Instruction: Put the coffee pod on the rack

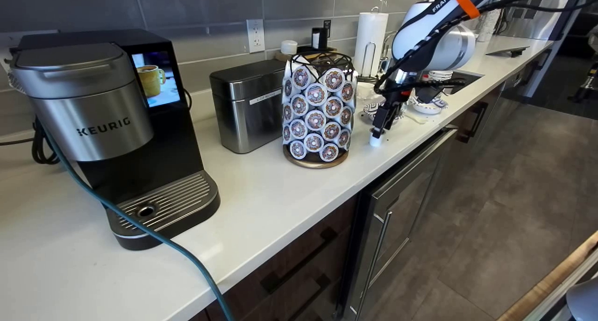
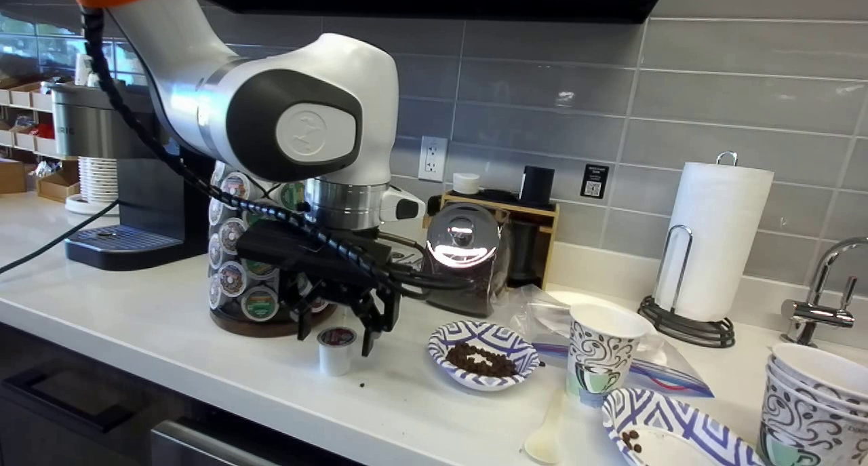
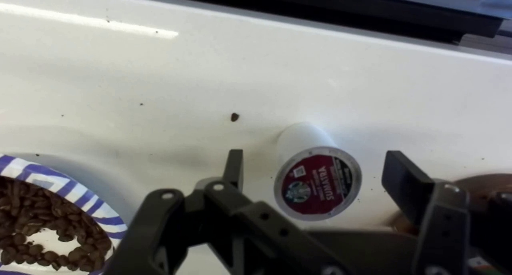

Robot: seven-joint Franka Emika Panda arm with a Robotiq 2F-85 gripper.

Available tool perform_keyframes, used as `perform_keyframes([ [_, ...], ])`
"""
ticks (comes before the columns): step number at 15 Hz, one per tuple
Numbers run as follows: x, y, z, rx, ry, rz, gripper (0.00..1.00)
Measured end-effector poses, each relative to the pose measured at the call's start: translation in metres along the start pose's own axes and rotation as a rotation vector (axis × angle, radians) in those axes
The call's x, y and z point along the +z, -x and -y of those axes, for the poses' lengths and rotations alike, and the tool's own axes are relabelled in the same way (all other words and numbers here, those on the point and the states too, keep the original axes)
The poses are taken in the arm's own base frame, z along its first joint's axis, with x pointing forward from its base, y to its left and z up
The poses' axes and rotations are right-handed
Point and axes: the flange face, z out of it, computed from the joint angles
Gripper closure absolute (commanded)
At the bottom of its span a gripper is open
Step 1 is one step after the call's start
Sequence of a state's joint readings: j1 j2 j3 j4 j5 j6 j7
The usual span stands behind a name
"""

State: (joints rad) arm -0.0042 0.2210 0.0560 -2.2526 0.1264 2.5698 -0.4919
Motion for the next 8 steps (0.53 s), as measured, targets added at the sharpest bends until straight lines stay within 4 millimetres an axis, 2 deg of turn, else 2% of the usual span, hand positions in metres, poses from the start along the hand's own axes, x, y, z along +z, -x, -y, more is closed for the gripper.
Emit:
perform_keyframes([
  [2,0.0012,-0.0011,0.0004,-0.001,-0.001,0.001,0.20],
  [8,0.0026,-0.0016,0.0010,-0.001,-0.004,0.002,0.15],
])
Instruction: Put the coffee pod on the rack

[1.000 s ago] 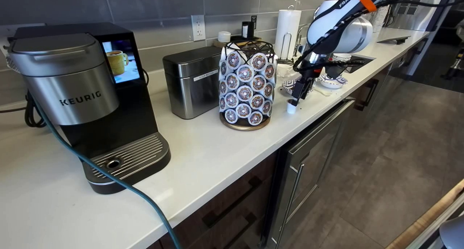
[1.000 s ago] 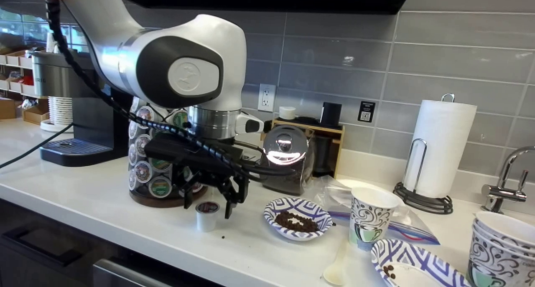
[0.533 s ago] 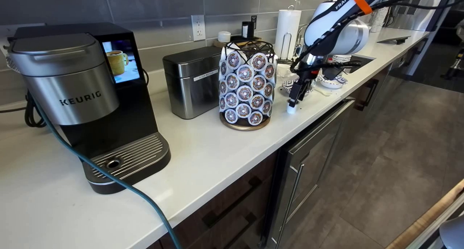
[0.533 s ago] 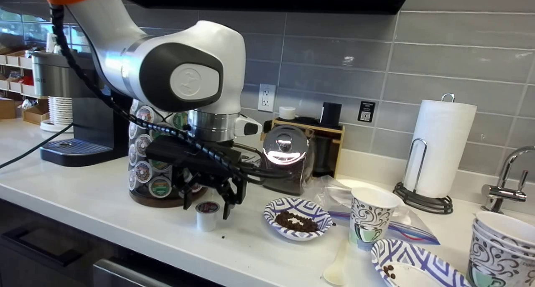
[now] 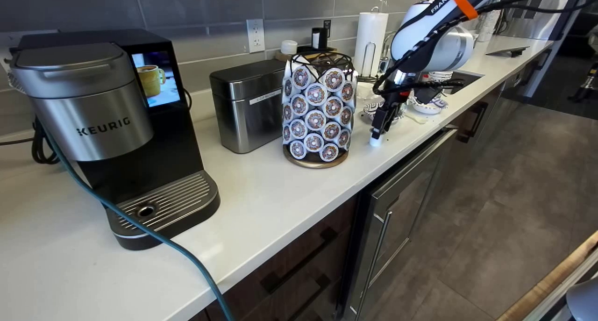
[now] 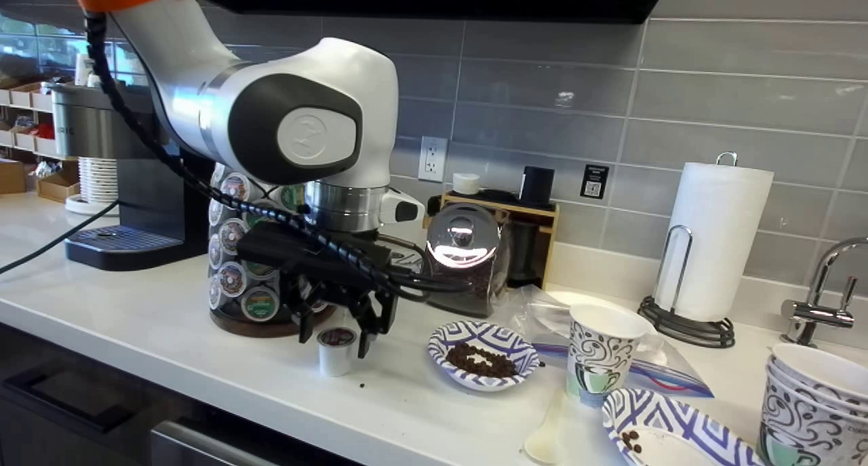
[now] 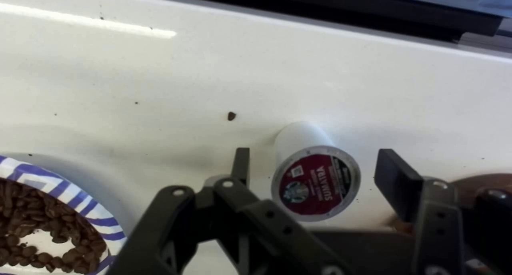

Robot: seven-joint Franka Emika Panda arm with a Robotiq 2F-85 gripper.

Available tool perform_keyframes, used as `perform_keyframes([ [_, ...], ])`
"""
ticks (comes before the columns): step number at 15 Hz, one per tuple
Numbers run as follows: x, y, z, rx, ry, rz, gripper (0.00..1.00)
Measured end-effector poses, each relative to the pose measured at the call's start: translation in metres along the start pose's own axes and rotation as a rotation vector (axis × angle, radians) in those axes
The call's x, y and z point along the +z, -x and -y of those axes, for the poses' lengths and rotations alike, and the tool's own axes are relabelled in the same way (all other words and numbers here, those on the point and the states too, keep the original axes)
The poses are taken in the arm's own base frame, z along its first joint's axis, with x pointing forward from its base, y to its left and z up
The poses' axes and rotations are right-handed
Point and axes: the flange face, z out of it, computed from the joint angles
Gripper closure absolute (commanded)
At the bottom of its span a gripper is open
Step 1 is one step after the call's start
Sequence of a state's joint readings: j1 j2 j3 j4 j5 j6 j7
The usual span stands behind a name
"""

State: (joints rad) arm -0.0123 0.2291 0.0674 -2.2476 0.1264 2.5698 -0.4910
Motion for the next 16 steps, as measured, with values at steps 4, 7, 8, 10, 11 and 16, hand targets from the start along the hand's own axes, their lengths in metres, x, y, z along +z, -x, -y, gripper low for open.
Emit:
perform_keyframes([
  [4,-0.0006,-0.0008,0.0003,-0.001,0.000,-0.002,0.17],
  [7,-0.0015,-0.0019,0.0004,-0.002,0.000,-0.004,0.21],
  [8,-0.0018,-0.0023,0.0004,-0.002,0.000,-0.005,0.23],
  [10,-0.0025,-0.0032,0.0005,-0.003,0.001,-0.007,0.30],
  [11,-0.0028,-0.0037,0.0007,-0.003,0.001,-0.008,0.40],
  [16,-0.0044,-0.0058,0.0022,-0.007,0.001,-0.012,0.72],
])
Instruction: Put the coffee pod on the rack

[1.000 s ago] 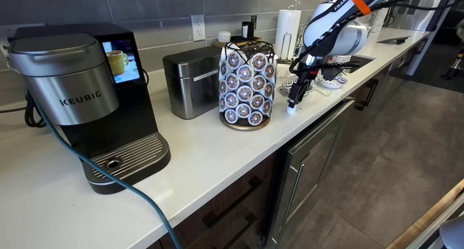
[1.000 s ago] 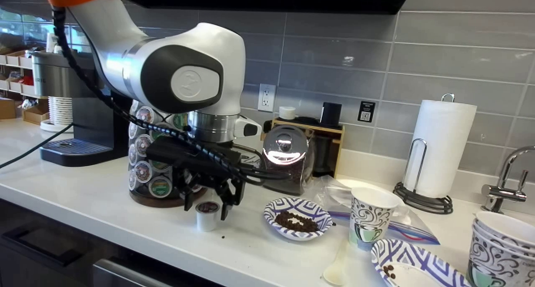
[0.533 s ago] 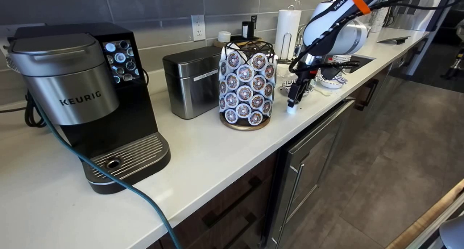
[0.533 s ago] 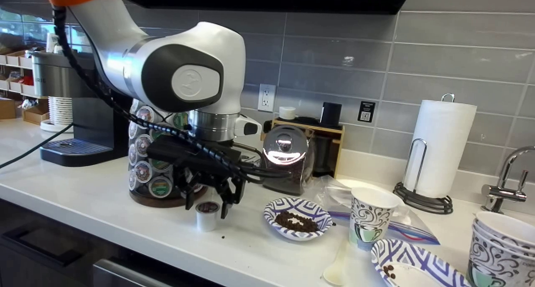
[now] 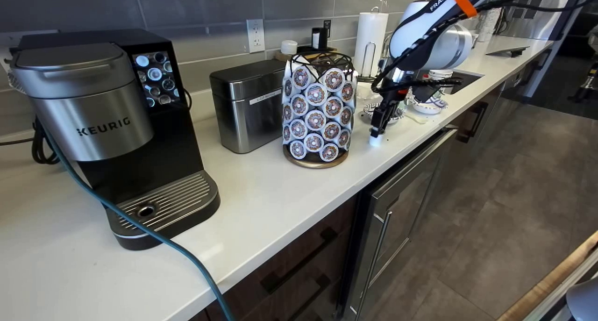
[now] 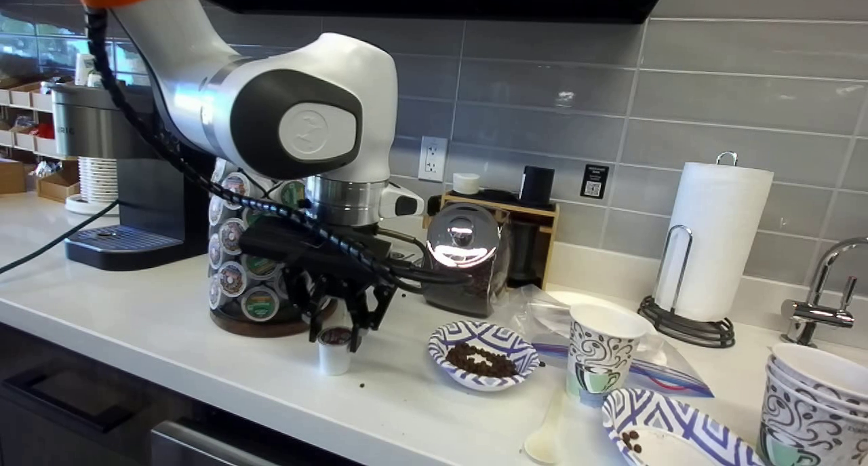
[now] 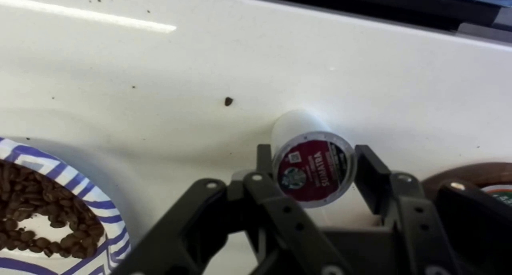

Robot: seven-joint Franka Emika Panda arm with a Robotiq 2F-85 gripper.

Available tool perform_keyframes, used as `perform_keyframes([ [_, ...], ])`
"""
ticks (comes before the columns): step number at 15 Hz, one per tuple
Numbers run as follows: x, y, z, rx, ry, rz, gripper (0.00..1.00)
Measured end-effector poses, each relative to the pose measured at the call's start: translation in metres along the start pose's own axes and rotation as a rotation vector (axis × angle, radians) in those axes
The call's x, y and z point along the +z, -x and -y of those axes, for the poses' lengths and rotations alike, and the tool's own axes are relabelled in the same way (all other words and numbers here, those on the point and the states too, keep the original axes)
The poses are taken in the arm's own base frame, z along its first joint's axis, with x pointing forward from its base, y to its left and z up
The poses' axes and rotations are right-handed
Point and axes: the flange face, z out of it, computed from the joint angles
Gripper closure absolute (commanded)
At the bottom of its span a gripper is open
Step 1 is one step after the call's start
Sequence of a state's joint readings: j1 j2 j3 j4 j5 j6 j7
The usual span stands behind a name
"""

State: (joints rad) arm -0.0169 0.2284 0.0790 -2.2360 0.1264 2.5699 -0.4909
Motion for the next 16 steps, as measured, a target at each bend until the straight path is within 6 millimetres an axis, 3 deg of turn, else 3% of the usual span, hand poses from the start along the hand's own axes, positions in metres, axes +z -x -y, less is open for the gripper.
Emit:
perform_keyframes([
  [8,-0.010,0.001,-0.008,0.067,-0.015,-0.029,0.72],
  [11,-0.036,0.004,-0.017,0.156,-0.060,-0.102,0.72],
  [16,-0.097,0.021,-0.029,0.265,-0.226,-0.218,0.72],
])
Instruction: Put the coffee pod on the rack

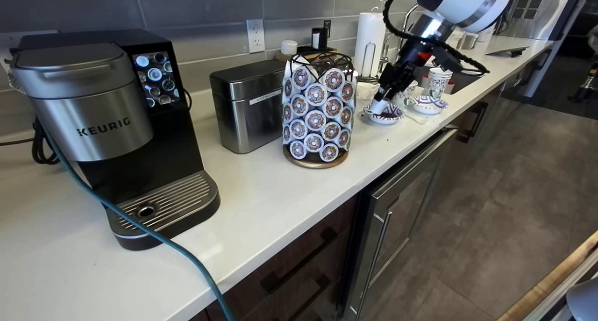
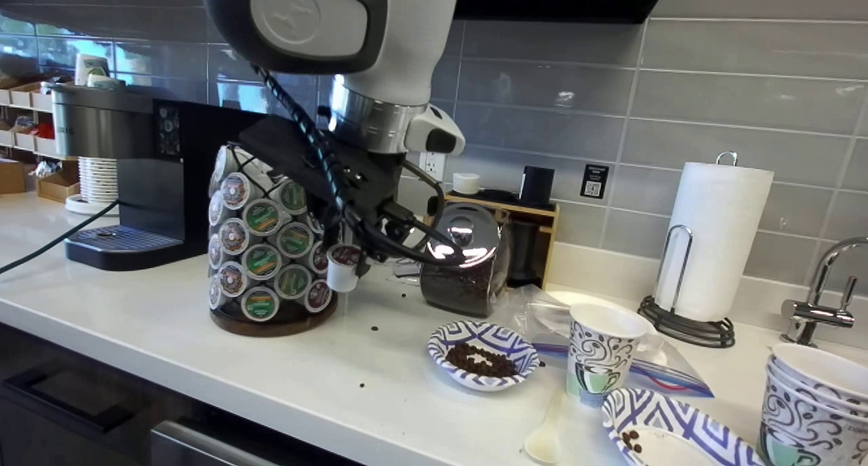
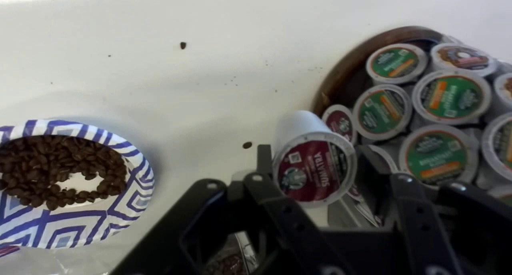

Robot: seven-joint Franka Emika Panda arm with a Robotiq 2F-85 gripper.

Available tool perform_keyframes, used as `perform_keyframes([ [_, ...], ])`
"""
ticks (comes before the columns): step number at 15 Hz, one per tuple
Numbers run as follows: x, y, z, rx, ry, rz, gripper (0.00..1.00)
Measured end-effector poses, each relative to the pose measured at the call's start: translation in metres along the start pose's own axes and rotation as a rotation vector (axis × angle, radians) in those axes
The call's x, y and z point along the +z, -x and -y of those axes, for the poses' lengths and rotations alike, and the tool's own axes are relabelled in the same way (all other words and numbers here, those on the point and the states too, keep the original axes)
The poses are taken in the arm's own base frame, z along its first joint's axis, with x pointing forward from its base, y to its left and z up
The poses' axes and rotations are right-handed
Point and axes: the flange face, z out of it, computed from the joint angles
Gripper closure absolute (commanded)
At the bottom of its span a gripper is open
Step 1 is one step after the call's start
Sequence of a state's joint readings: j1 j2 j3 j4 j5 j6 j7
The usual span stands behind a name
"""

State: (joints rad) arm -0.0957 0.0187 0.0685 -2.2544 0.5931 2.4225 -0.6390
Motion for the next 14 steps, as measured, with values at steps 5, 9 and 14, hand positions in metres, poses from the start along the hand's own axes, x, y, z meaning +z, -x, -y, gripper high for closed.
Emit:
perform_keyframes([
  [5,-0.056,0.015,-0.013,0.075,-0.148,-0.023,0.72],
  [9,-0.077,0.025,-0.030,0.114,-0.282,-0.042,0.72],
  [14,-0.085,0.027,-0.043,0.130,-0.385,-0.076,0.47],
])
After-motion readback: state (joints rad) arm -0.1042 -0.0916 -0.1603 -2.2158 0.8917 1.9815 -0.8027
